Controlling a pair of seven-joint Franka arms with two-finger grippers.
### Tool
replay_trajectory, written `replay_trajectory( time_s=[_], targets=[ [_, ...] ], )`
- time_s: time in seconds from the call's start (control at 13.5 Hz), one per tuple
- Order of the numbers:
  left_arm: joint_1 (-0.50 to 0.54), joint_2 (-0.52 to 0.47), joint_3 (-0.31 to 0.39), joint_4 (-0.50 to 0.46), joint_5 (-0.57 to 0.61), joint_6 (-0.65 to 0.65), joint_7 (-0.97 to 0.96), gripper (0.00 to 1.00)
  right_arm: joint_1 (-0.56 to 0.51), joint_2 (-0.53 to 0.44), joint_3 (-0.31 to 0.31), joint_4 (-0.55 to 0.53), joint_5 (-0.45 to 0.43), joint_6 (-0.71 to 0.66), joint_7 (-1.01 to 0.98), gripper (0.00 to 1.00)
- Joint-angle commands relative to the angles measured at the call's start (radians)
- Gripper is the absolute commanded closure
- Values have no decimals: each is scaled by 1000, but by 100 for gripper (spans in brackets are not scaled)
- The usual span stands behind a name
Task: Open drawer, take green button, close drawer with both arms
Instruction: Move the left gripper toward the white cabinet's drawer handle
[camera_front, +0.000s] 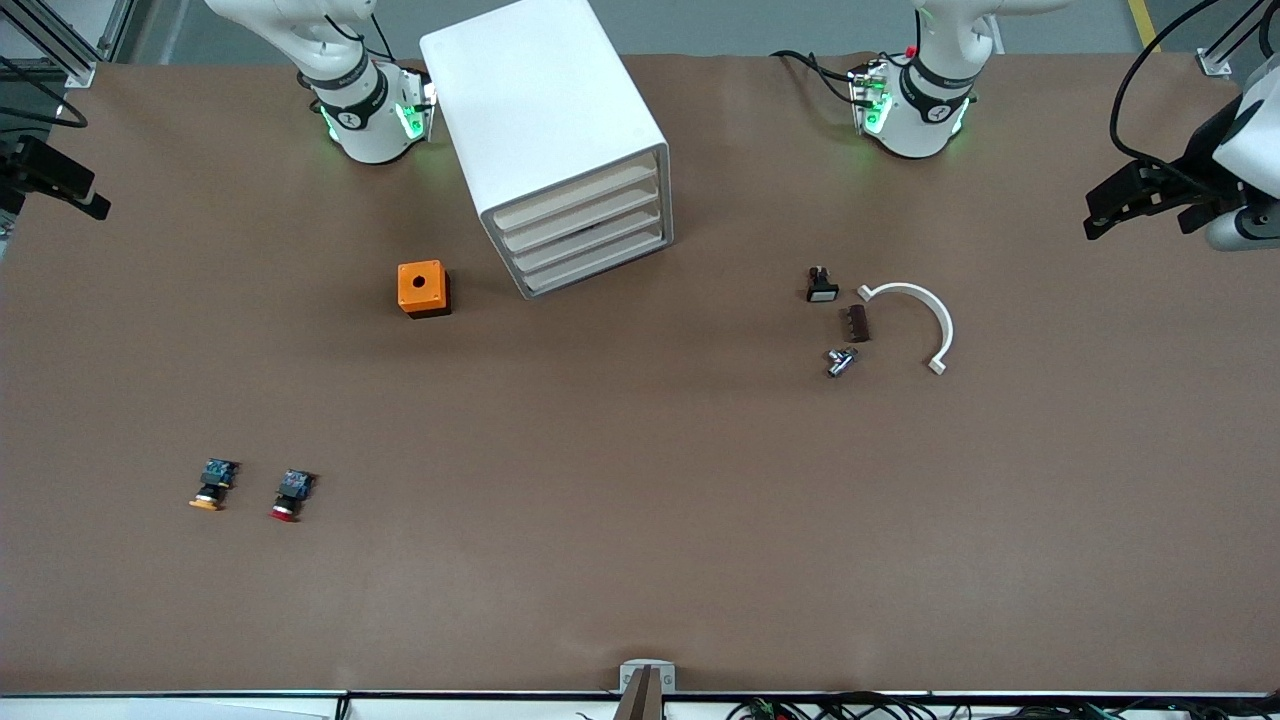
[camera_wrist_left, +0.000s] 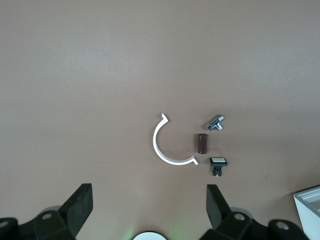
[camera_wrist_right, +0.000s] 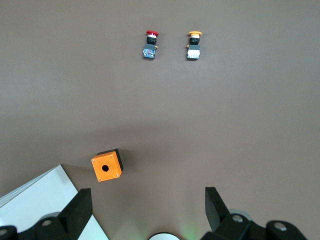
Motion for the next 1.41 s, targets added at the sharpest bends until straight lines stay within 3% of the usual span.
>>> replay_trajectory(
  time_s=[0.0,0.3,0.81,1.11,1.33],
  targets=[
    [11,3,-1,18,10,-5,16,0,-4,-23,7,-22,4,21,2,0],
    [6,12,1,21,18,-5,13,0,-6,-23,7,-22,1,18,-1,0],
    [-6,209,-7,23,1,15,-4,0,-7,-20,7,-7,-5,12,-35,0],
    [-56,296,-17,21,-13,77,-125,0,-16,6,4,24,-5,3,-28,0],
    [-112,373,-16,21,-71,135,-225,0,-33,101,3,22,-5,1,-27,0]
  ],
)
